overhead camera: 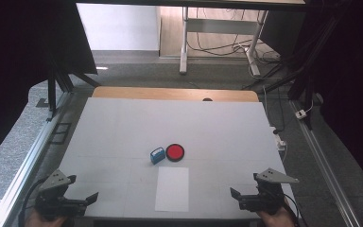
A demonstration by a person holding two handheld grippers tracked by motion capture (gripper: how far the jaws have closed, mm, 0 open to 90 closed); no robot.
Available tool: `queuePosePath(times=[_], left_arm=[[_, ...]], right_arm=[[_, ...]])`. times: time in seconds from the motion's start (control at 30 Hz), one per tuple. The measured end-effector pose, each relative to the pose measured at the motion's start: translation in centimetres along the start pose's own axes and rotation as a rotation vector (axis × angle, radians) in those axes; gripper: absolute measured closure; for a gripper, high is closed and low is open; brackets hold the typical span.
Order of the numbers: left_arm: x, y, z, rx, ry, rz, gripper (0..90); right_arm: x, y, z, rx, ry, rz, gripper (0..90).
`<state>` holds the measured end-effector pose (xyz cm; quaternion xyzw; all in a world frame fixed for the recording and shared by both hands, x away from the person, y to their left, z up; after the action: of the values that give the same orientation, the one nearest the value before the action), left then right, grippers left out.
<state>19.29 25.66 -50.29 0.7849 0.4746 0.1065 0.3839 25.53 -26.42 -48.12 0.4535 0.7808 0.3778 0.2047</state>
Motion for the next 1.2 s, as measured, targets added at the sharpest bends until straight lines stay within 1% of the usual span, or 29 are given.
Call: queuePosePath(times=[0.07,0.17,0.23,0.4,0.5,0.7,0.8,1.03,1.13,1.2], left_arm=[[-0.02,0.06,0.09,-0.001,-0.002,0.004,0.5],[-0.02,0.09,0.15,0.002,-0.010,0.005,0.8],[-0.02,0.10,0.23,0.009,-0.009,0.004,0.8],[-0.08,0.11,0.36,0.021,-0.026,0.008,1.9],[-0.07,0.11,0.37,0.021,-0.030,0.009,3.3],[0.04,0.09,0.28,0.013,-0.040,-0.001,3.6],[0.06,0.09,0.28,0.016,-0.045,0.001,3.5],[0.08,0.11,0.42,0.031,-0.034,-0.005,1.2],[-0.04,0.12,0.45,0.032,-0.024,0.004,0.0],[-0.10,0.18,0.43,0.034,-0.026,0.004,0.0]], right_arm=[[-0.05,0.01,0.02,0.002,0.023,0.004,0.0],[-0.15,-0.01,0.01,0.007,0.022,-0.004,0.0],[-0.08,-0.03,0.08,0.014,0.040,-0.007,0.0],[0.38,-0.09,0.23,0.032,0.064,-0.051,0.0],[0.48,-0.11,0.28,0.041,0.060,-0.067,0.0],[0.48,-0.11,0.28,0.041,0.063,-0.062,0.0],[0.53,-0.12,0.31,0.041,0.063,-0.075,0.0],[0.62,-0.13,0.31,0.041,0.073,-0.081,0.0],[0.59,-0.13,0.31,0.040,0.075,-0.079,0.0],[0.60,-0.13,0.32,0.041,0.078,-0.079,0.0]])
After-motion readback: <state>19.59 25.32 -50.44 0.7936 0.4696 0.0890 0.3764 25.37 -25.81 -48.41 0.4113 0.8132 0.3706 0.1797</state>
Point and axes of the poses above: each handheld gripper's, and its own axes: z roughly forward along the jaws, y roughly out of its top, x roughly to its left, the point moved 4 cm from there along z, roughly forward along the jaws, and after that the axes turned 5 degrees about -y, right-handed, at the moved point
